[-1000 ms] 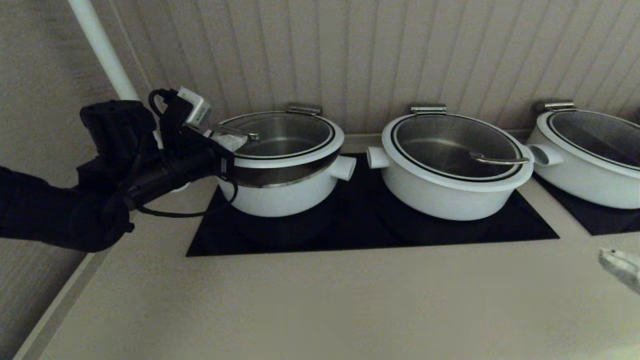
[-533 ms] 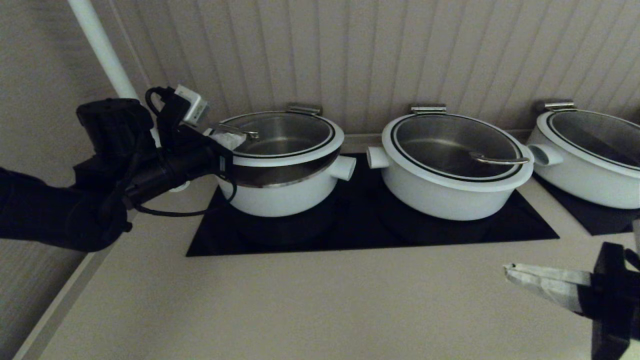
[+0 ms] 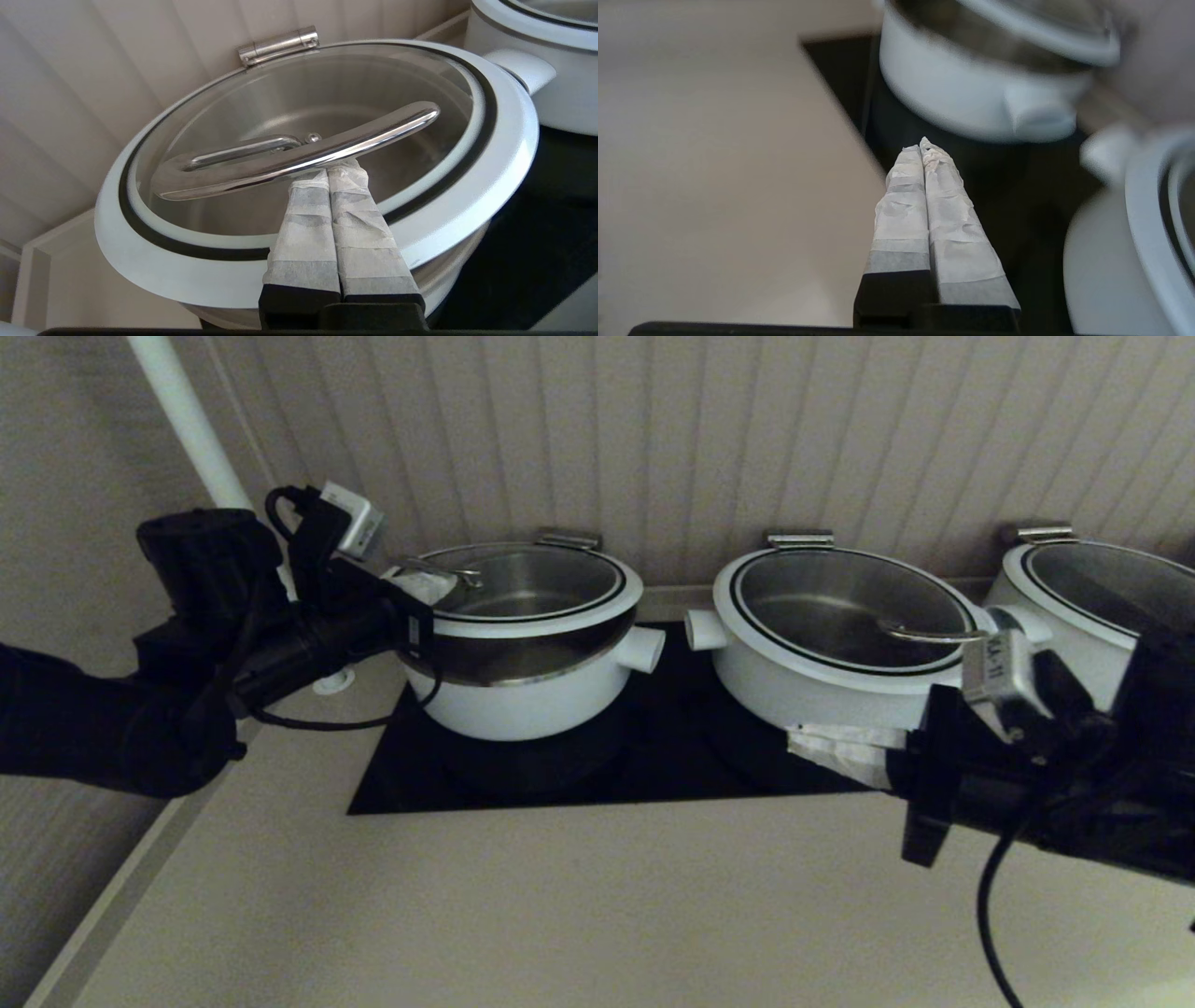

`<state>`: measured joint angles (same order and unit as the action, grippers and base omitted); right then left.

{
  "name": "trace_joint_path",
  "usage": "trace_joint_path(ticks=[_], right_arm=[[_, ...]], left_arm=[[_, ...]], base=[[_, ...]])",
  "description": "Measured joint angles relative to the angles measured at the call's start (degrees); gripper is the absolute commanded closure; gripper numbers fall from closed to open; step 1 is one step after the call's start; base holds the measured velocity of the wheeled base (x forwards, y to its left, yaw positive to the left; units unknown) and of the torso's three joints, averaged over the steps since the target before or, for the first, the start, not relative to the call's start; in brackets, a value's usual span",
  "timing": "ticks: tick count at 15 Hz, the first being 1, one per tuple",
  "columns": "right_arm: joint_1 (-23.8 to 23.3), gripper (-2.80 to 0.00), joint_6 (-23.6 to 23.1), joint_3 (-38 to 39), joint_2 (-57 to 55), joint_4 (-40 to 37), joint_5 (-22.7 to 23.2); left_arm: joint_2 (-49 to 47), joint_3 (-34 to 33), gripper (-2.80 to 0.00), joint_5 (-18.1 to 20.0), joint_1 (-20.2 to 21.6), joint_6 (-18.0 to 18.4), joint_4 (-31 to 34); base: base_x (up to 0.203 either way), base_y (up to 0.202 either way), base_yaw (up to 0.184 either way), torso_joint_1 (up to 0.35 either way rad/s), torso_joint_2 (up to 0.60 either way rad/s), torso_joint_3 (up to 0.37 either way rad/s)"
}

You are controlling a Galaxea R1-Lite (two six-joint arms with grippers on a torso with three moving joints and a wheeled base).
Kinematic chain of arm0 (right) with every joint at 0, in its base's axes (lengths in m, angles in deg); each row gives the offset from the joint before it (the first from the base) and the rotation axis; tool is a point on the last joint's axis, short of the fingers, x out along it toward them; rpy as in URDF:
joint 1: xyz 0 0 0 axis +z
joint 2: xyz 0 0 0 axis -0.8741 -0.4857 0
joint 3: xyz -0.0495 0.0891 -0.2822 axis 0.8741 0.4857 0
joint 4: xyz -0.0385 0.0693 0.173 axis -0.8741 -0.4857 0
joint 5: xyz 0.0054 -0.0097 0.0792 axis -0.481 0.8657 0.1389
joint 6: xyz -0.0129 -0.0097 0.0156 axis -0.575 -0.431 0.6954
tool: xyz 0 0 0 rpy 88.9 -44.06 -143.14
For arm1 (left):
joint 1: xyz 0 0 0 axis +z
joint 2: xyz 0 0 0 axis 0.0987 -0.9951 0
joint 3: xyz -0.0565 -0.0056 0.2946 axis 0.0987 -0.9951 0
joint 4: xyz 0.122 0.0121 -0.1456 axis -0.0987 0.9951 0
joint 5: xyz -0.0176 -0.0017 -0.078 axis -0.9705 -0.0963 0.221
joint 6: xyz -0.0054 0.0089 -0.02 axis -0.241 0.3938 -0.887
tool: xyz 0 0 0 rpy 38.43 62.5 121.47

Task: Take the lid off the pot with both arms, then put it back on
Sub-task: Hold the pot lid with the right arm

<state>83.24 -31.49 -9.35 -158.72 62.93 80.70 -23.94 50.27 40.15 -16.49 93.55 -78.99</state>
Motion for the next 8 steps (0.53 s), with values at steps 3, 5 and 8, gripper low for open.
trace_joint_path(ticks=[3,5,8], right_arm=[[3.4,0.0,5.7,-3.2,-8.3,13.1,0.0],[5.5,0.0,8.8,-5.8,-13.2,20.4,-0.2],[8.1,0.0,9.7,-9.6,-18.6,23.4,-0.3]], left_arm=[[-0.7,1.0,0.0,0.0,0.0,0.1,0.0],[-1.3,1.8,0.0,0.0,0.0,0.1,0.0],[-1.7,2.2,0.0,0.0,0.0,0.2,0.0]], base=[[0.0,0.0,0.0,0.0,0.0,0.0],[0.0,0.0,0.0,0.0,0.0,0.0],[0.0,0.0,0.0,0.0,0.0,0.0]])
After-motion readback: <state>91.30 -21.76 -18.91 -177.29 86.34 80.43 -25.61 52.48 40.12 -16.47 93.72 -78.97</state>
